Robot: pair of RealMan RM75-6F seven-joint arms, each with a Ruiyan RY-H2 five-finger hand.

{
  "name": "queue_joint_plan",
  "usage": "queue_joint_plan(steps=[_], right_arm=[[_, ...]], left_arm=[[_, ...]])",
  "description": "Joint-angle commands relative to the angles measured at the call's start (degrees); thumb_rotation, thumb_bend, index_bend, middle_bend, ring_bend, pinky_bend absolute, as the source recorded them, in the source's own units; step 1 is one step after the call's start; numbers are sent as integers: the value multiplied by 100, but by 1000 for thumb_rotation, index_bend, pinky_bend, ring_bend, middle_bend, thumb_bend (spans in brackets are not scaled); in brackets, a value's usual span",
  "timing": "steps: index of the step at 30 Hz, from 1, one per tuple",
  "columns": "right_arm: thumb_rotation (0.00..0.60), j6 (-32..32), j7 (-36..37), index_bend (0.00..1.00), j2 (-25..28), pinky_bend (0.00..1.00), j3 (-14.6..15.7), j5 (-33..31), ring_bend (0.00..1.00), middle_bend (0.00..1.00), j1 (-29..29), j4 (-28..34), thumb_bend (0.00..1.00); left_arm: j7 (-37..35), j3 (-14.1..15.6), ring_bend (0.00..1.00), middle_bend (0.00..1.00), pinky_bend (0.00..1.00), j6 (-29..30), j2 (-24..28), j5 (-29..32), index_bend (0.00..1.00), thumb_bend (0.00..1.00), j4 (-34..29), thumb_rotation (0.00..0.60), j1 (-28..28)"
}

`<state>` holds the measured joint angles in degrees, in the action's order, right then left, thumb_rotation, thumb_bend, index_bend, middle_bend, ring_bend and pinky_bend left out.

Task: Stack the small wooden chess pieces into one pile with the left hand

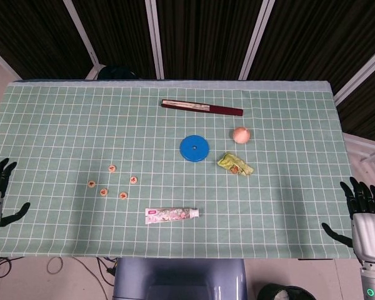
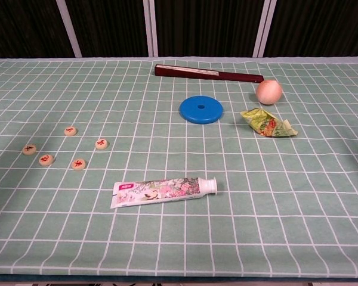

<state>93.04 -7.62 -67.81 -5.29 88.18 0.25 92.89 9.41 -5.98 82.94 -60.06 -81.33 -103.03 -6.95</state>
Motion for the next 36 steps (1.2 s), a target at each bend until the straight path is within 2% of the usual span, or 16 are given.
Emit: queue_joint_plan(steps=[1, 7, 13, 27, 36], right_arm=[[600, 2, -5, 81, -4, 0, 1, 6, 0, 13, 2, -3, 232], [600, -9, -10, 81, -9, 0, -10, -22, 0, 13, 3, 9, 233], [600, -1, -2, 81, -9, 0, -25, -49, 0, 13, -4, 19, 232], [600, -29, 25, 81, 5, 0, -50, -104, 0, 13, 3, 32, 232], [600, -44, 48, 80, 17, 0, -66, -141, 0, 13, 6, 41, 233]], left_arm=[[185, -112, 0, 0, 0, -553, 192, 22, 101, 210, -249, 600, -426], [640, -272, 0, 0, 0, -1241, 133, 199, 144, 210, -394, 600, -1012], [1339, -222, 0, 0, 0, -1781, -189, 551, 169, 211, -416, 600, -1425], [2368, 105, 0, 0, 0, -2182, -1258, 1056, 268, 189, 80, 600, -1869], [2646, 132, 0, 0, 0, -2348, -1988, 1288, 322, 208, 665, 600, -2161]])
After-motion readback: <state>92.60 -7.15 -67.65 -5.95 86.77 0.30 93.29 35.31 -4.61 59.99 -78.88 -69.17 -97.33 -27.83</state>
